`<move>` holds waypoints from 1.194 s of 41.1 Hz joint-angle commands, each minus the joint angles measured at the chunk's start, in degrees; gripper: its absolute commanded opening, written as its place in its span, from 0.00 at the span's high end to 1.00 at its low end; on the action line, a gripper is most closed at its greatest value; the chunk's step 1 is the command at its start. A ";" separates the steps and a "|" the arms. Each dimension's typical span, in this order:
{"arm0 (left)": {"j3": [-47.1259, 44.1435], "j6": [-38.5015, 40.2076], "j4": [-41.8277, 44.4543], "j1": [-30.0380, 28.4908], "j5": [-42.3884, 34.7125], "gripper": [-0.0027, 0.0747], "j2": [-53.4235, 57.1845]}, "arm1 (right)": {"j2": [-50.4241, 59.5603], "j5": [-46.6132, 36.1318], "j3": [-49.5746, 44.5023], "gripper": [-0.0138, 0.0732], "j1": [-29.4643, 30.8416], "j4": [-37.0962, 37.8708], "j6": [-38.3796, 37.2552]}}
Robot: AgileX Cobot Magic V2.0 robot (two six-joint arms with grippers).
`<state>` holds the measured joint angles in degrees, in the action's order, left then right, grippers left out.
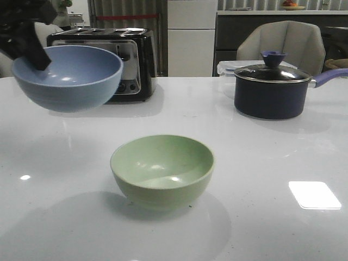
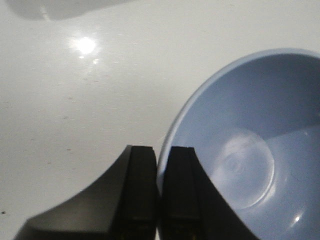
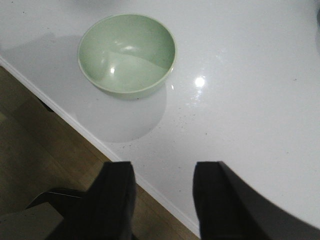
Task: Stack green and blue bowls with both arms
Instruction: 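Carry the blue bowl over the green bowl and lower it inside, then open the left gripper and withdraw from the stacked bowls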
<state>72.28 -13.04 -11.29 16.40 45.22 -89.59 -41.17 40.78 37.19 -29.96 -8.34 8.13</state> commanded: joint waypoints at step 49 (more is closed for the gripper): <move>3.13 -3.09 -3.99 16.49 -9.27 0.66 -12.38 | 0.30 -3.46 1.62 0.37 -0.26 0.14 0.56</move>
<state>73.48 -16.23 -14.01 32.60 38.33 -104.52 -41.17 40.78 37.19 -29.96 -8.34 8.13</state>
